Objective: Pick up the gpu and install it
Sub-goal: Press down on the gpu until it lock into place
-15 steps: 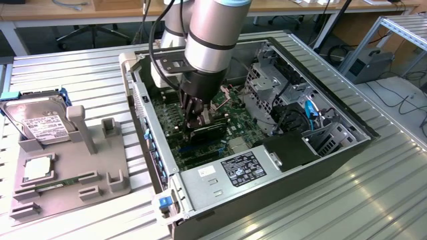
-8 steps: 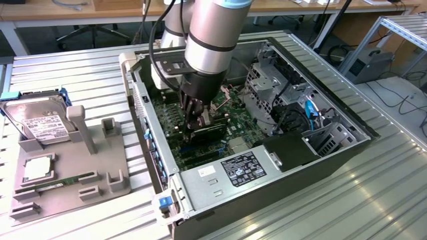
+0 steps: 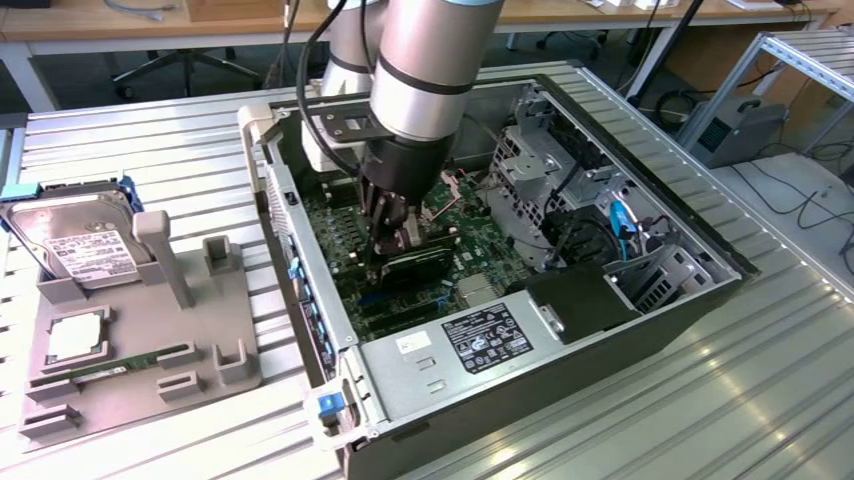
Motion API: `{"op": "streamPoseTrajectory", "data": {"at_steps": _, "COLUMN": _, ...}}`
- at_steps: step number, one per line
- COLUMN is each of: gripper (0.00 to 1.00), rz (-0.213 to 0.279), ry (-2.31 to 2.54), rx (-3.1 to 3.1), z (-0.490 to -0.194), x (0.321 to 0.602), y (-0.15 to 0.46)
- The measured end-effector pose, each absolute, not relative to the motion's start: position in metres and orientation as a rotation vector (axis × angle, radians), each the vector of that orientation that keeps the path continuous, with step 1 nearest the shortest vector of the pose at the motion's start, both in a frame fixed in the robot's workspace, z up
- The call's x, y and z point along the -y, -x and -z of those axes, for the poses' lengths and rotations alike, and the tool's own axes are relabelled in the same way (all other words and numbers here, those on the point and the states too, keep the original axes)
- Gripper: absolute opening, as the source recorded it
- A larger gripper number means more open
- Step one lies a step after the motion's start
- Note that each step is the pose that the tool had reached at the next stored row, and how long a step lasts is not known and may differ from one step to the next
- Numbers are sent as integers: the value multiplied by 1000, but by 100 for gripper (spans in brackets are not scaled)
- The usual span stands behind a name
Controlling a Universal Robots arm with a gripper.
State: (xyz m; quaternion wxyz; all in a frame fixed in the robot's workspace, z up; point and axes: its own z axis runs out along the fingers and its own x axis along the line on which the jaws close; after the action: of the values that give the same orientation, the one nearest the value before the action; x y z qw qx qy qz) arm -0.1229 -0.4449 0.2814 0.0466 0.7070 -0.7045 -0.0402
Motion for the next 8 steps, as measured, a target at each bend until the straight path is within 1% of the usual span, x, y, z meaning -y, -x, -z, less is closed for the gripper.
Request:
{"op": "streamPoseTrajectory", "data": {"at_steps": 1, "gripper": 11, "rz": 123, "ry": -2157, "rx": 2150, "z": -286, "x": 445, "y": 123}}
{"op": "streamPoseTrajectory", "data": {"at_steps": 8, "gripper": 11, "rz": 125, "ry": -2157, "rx": 2149, "z": -286, "x": 445, "y": 119}}
